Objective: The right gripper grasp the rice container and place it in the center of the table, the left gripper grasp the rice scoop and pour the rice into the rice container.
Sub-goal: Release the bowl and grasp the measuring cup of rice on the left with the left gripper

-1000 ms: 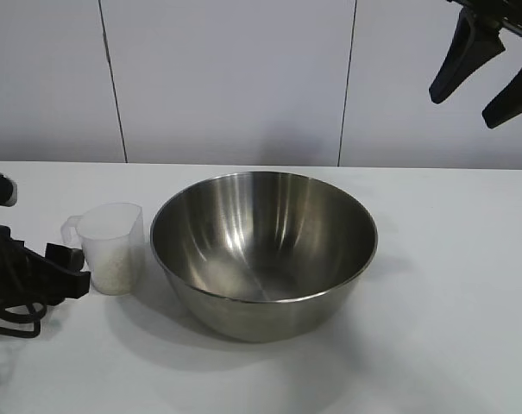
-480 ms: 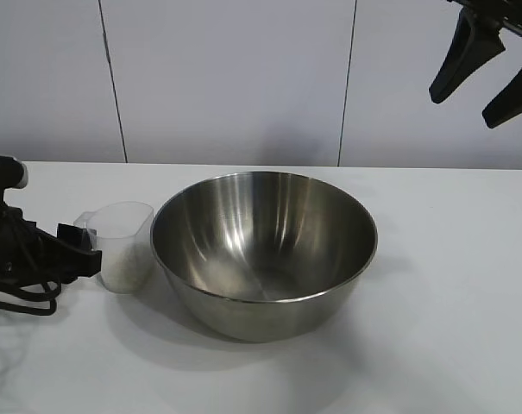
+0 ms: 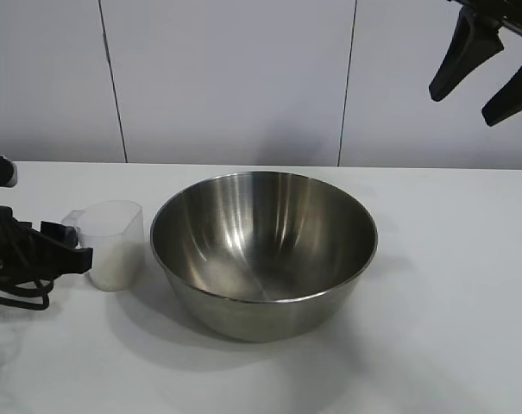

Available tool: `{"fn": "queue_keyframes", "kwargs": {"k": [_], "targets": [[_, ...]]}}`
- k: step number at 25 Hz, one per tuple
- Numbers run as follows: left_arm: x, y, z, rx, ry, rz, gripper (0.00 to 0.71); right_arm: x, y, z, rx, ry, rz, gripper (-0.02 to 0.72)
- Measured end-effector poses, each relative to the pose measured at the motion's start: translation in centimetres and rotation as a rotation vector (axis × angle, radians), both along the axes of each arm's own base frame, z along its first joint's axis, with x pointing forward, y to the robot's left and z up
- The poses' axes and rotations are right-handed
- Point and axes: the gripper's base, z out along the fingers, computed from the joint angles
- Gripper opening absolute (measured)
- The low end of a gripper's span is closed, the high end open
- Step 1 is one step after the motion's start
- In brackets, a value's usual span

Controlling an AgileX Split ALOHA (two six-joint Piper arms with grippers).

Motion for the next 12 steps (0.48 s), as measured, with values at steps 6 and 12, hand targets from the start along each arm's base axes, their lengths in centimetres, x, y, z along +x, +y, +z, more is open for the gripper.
{"fn": "queue_keyframes", "kwargs": {"k": [6,12], "targets": [[0.0,0.0,0.0,0.000,-0.001,0.000,0.021,0.0,0.0,0.0,0.000,-0.001,0.000,0.422],[0.3,-0.1,1.6,-0.019,-0.049,0.001,0.010,0.0,0.0,0.0,0.000,-0.002,-0.001,0.422]]}}
